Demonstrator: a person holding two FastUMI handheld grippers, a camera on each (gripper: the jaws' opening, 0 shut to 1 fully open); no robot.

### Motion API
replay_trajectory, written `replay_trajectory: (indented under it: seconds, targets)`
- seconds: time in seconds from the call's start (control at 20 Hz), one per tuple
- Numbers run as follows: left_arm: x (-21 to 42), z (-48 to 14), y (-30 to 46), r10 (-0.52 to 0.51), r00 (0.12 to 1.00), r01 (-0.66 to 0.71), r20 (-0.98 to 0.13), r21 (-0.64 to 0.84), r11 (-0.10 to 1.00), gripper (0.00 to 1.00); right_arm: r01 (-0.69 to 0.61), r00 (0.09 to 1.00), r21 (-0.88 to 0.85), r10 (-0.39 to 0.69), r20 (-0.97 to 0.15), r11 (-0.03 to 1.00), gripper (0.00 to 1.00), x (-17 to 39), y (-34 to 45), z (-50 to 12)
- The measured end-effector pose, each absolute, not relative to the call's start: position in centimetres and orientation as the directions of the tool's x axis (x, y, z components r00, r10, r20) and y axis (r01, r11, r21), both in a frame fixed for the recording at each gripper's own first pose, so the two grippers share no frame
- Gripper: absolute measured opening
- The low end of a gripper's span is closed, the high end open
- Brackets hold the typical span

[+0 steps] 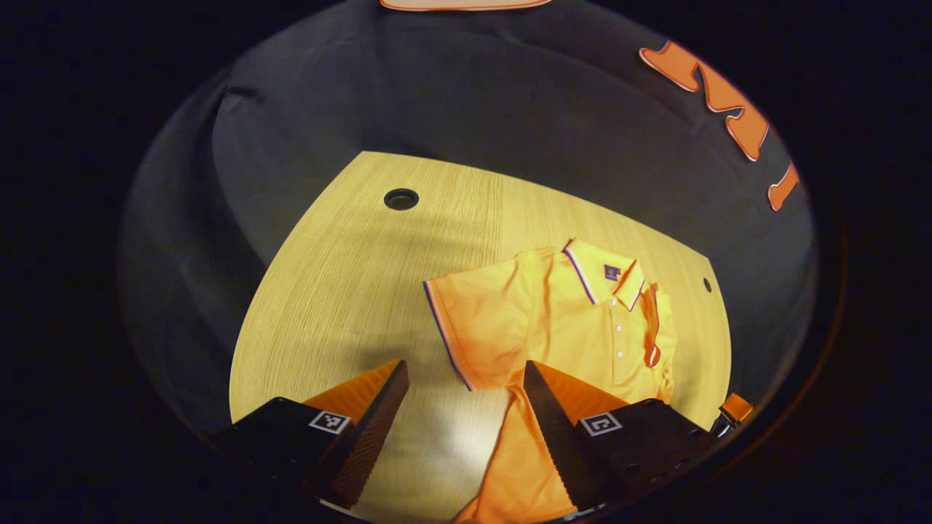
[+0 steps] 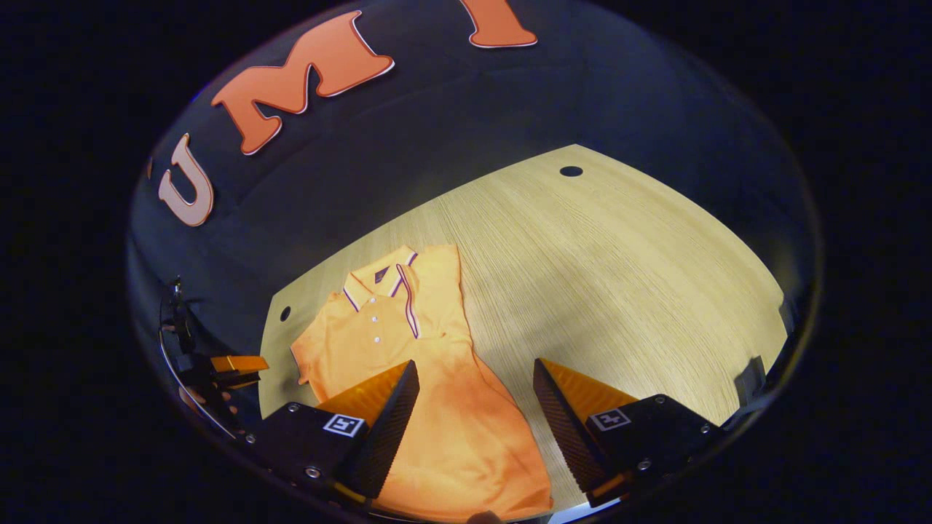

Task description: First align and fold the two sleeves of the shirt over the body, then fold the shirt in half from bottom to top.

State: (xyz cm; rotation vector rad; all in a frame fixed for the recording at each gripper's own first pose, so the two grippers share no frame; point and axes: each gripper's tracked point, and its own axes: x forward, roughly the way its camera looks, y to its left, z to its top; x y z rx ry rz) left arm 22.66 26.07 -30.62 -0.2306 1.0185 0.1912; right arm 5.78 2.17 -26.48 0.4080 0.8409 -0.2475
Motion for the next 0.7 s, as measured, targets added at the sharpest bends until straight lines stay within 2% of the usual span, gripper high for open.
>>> replay_trajectory:
  seconds: [0.4,0.65,0.7]
  targets:
    - [25.9,-34.7,27.8,0.083,0.369,-0.313,-0.926,-0.040,0.949,0.97,0.365,0.676,0.230,-0.088,-0.732,0.902,0.97,3.1,3.2,-25.8]
    - [27.0,-37.1,28.2,0.137,0.294,-0.300,-0.946,0.045,0.953,0.93,0.343,0.697,0.188,-0.115,-0.708,0.920,0.96,2.5,3.2,-25.2]
    - [27.2,-37.4,28.2,0.143,0.284,-0.296,-0.948,0.056,0.954,0.90,0.348,0.694,0.192,-0.114,-0.711,0.918,0.96,2.4,3.2,-25.4]
